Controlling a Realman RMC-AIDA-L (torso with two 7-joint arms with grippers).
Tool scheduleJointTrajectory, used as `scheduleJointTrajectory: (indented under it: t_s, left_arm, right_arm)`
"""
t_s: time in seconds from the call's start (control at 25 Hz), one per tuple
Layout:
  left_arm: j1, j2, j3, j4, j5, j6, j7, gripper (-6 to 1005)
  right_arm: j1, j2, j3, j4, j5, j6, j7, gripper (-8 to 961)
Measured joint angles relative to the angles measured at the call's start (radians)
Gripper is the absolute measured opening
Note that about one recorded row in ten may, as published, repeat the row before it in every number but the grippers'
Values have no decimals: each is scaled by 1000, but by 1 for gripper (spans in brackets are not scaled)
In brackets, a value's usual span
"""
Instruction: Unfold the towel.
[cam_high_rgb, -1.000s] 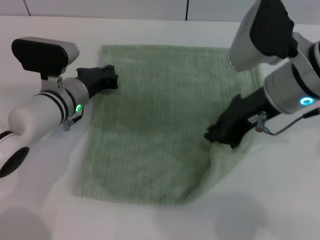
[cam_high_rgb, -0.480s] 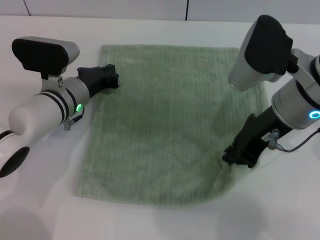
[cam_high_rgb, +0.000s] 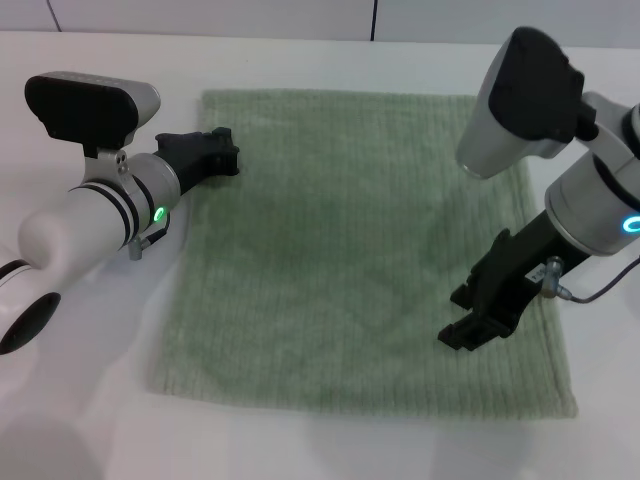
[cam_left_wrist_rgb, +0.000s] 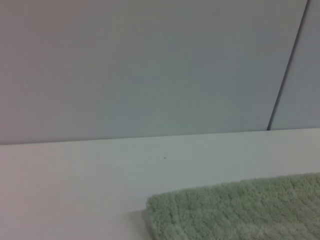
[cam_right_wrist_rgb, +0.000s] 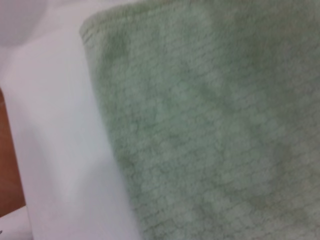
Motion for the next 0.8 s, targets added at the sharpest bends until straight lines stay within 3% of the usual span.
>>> scheduleJointTrajectory:
  t_s: [0.28, 0.36, 0.4, 0.44, 0.6, 0.76, 0.8]
  left_arm:
    - [1, 0, 0, 0, 0, 0, 0, 0]
    - [2, 0, 0, 0, 0, 0, 0, 1]
    - [3, 0, 0, 0, 0, 0, 0, 2]
    - [3, 0, 0, 0, 0, 0, 0, 2]
    - [9, 0, 0, -2, 1, 8, 0, 5]
    - [92, 6, 0, -72, 2, 148, 12, 7]
    - [124, 7, -1, -90, 3, 215, 21, 8]
  right_arm:
    - [-20, 1, 23, -50, -32, -92, -12, 444]
    - [-51, 6, 24, -80, -64, -221, -32, 479]
    - [-89, 8, 25, -100, -77, -370, -50, 497]
    - [-89, 8, 25, -100, -77, -370, -50, 497]
    - [-199, 14, 17, -123, -38, -751, -118, 496]
    - [-276, 14, -1, -61, 167, -1096, -285, 497]
    - [-297, 15, -11, -10, 323, -1229, -418, 498]
